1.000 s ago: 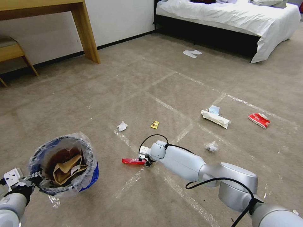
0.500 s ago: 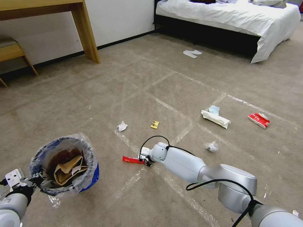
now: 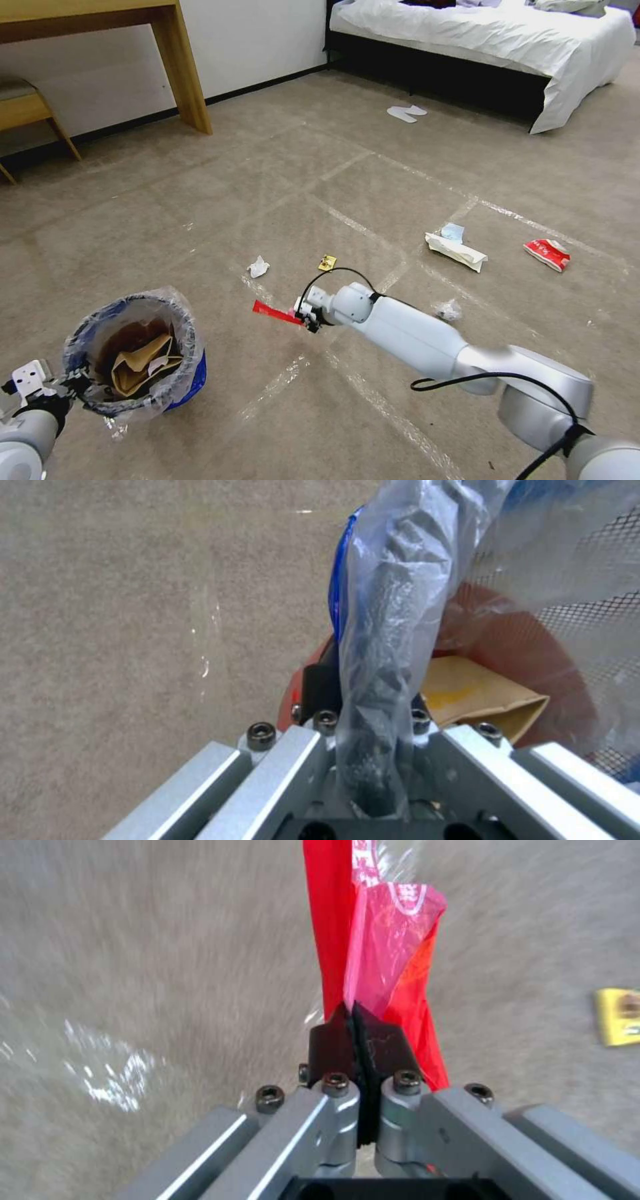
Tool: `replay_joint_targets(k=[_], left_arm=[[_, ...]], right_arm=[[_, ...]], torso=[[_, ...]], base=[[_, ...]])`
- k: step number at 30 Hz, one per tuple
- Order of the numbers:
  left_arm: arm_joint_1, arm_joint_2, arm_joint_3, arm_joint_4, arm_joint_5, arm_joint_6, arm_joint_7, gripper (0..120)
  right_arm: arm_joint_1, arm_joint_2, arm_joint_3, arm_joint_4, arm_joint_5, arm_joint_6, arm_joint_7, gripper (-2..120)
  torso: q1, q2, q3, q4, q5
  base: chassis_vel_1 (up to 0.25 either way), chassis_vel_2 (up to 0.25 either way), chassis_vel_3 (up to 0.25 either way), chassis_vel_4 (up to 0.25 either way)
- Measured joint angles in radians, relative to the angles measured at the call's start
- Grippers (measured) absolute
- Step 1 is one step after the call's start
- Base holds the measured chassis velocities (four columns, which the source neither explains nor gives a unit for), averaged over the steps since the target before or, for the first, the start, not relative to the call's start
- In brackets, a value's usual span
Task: Pick up the trash bin and place the garbage on the floor into it.
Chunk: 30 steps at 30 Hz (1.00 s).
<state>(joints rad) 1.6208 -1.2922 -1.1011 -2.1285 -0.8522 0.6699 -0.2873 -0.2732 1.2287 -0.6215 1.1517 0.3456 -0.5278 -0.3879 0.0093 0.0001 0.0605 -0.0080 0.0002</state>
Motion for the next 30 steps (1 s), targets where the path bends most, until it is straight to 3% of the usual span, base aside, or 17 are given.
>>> replay_joint_targets(k=[2,4,9,11,18,24,30], left_arm=[[-0.002,0.004,0.001,0.000,-0.003,0.000,-0.001,0],[-0.004,0.014,0.004,-0.001,-0.011,0.002,-0.003,0],[-0.005,0.024,0.006,-0.007,-0.018,0.005,-0.004,0],[-0.005,0.032,0.010,-0.011,-0.026,0.008,-0.006,0],[-0.010,0.048,0.024,-0.014,-0.042,0.015,-0.009,0],[-0.014,0.054,0.028,-0.019,-0.064,0.022,-0.016,0],[-0.016,0.057,0.033,-0.027,-0.088,0.032,-0.025,0]], right_arm=[[-0.012,-0.037,0.044,0.059,0.035,-0.006,0.011,0],[-0.034,-0.139,0.154,0.201,0.126,-0.027,0.041,0],[-0.057,-0.224,0.238,0.333,0.215,-0.040,0.076,0],[-0.094,-0.269,0.301,0.459,0.291,-0.051,0.113,0],[-0.185,-0.308,0.394,0.703,0.492,-0.043,0.231,0],[-0.196,-0.308,0.392,0.762,0.580,0.017,0.296,0],[-0.149,-0.261,0.307,0.778,0.694,0.126,0.366,0]], torso=[[0.000,0.000,0.000,0.0000,0.0001],[0.000,0.000,0.000,-0.0005,-0.0001],[0.000,0.000,0.000,-0.0006,-0.0001],[0.000,0.000,0.000,-0.0003,0.0000],[0.000,0.000,0.000,-0.0003,-0.0001],[0.000,0.000,0.000,-0.0003,-0.0002],[0.000,0.000,0.000,-0.0003,-0.0004]], base=[[0.000,0.000,0.000,0.000],[0.000,0.000,0.000,0.000],[0.000,0.000,0.000,0.000],[0.000,0.000,0.000,0.000],[0.000,0.000,0.000,0.000],[0.000,0.000,0.000,0.000],[0.000,0.000,0.000,0.000]])
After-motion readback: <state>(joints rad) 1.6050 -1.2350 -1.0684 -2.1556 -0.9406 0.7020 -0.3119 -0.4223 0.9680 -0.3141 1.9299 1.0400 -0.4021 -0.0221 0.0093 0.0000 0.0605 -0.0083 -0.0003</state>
